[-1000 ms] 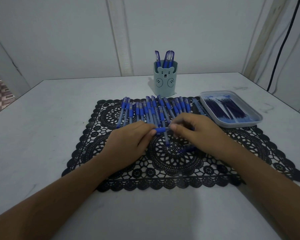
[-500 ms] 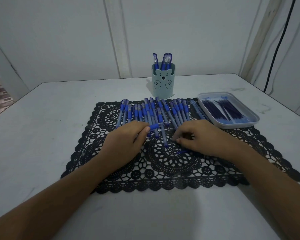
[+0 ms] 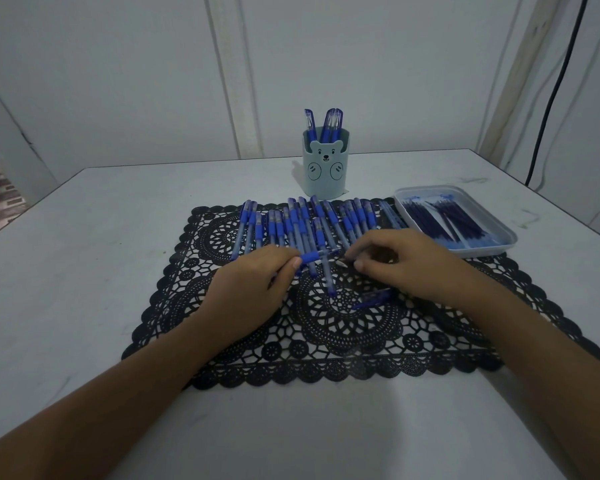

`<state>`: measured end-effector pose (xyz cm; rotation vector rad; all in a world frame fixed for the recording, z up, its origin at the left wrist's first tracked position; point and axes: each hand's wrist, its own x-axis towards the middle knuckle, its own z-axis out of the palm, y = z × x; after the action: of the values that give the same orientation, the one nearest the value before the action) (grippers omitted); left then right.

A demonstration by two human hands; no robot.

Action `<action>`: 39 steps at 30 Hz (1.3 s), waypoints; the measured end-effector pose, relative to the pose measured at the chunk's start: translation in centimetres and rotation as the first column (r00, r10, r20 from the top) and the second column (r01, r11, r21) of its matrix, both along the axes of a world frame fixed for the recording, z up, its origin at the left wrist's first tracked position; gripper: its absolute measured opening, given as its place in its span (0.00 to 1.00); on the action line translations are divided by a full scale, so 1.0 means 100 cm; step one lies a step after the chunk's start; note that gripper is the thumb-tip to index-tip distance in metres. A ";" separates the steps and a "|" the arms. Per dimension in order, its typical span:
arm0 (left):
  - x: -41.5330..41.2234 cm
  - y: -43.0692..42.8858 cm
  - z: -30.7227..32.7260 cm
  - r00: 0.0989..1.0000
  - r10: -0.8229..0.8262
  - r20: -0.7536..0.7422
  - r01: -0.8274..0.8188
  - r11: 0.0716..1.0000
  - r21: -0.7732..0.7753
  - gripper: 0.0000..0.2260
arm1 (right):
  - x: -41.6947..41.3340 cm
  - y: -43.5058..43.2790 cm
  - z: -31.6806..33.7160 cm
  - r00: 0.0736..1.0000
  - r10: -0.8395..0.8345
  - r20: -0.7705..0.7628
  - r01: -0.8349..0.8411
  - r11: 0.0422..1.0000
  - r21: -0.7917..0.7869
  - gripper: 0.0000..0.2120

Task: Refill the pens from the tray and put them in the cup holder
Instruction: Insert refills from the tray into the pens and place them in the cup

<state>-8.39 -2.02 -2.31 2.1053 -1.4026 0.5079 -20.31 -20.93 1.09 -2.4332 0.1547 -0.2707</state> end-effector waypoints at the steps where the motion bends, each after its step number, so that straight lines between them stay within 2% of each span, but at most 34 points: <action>1: 0.000 0.000 0.000 1.000 0.005 0.001 -0.005 1.000 0.001 0.16 | 0.000 0.000 0.000 0.999 -0.025 0.029 0.025 1.000 0.012 0.06; 5: 0.000 0.000 -0.001 1.000 -0.001 -0.002 0.001 1.000 0.020 0.17 | 0.000 0.009 0.001 0.995 -0.046 0.092 0.030 0.986 0.162 0.09; 7: -0.002 0.000 0.000 1.000 -0.005 0.012 0.004 0.999 0.044 0.17 | 0.001 0.016 0.000 0.996 -0.024 0.092 0.012 0.991 0.131 0.09; 11: -0.004 -0.001 0.001 0.999 -0.010 0.040 0.008 0.998 0.062 0.16 | 0.003 0.018 -0.002 0.993 -0.056 0.102 0.049 0.996 0.071 0.04; 14: 0.000 -0.001 -0.001 1.000 -0.007 -0.015 0.007 1.000 0.006 0.17 | 0.000 0.003 0.005 0.986 -0.119 0.113 0.093 0.973 0.212 0.04; 16: 0.004 -0.001 -0.002 0.998 0.014 -0.062 -0.017 0.999 -0.052 0.17 | 0.000 -0.011 0.007 0.956 -0.244 0.164 0.155 0.893 0.422 0.06; 17: 0.005 -0.001 -0.001 0.997 0.028 -0.077 -0.033 0.997 -0.074 0.17 | 0.000 -0.019 0.008 0.921 -0.342 0.187 0.190 0.813 0.550 0.07; 19: 0.004 -0.001 0.000 0.994 0.052 -0.092 -0.061 0.993 -0.098 0.18 | 0.001 -0.034 0.009 0.792 -0.566 0.228 0.256 0.647 0.718 0.08; 20: 0.003 -0.001 0.001 0.994 0.059 -0.092 -0.068 0.993 -0.101 0.18 | 0.001 -0.040 0.009 0.712 -0.653 0.258 0.310 0.622 0.719 0.07; 22: 0.002 -0.001 0.001 0.994 0.061 -0.086 -0.070 0.993 -0.099 0.18 | 0.000 -0.047 0.004 0.593 -0.715 0.369 0.468 0.680 0.564 0.03; 23: 0.002 -0.001 0.001 0.995 0.061 -0.083 -0.069 0.993 -0.096 0.18 | 0.000 -0.047 0.000 0.578 -0.687 0.440 0.529 0.727 0.438 0.02; 26: 0.004 -0.001 -0.001 0.994 0.060 -0.090 -0.068 0.994 -0.091 0.18 | 0.003 -0.045 -0.013 0.663 -0.506 0.551 0.576 0.815 0.056 0.03; 29: 0.004 -0.001 -0.001 0.993 0.069 -0.098 -0.077 0.994 -0.079 0.18 | 0.009 -0.049 -0.024 0.745 -0.423 0.515 0.590 0.778 -0.214 0.05; 33: 0.003 -0.001 0.000 0.992 0.079 -0.096 -0.084 0.995 -0.059 0.15 | 0.007 -0.049 -0.029 0.810 -0.482 0.334 0.587 0.672 -0.452 0.09; 35: 0.003 -0.001 0.000 0.992 0.081 -0.094 -0.087 0.994 -0.059 0.16 | 0.007 -0.046 -0.029 0.831 -0.514 0.211 0.539 0.655 -0.529 0.14; 37: 0.003 -0.002 0.000 0.991 0.086 -0.103 -0.093 0.994 -0.064 0.16 | 0.008 -0.045 -0.027 0.836 -0.525 0.161 0.521 0.667 -0.533 0.18; 39: 0.003 -0.001 0.000 0.990 0.091 -0.109 -0.098 0.993 -0.065 0.13 | 0.007 -0.048 -0.023 0.824 -0.534 0.190 0.552 0.680 -0.484 0.18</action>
<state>-8.08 -2.14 -2.35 2.1176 -1.2135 0.4684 -19.60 -25.71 -1.24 -2.8618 0.9174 -0.6998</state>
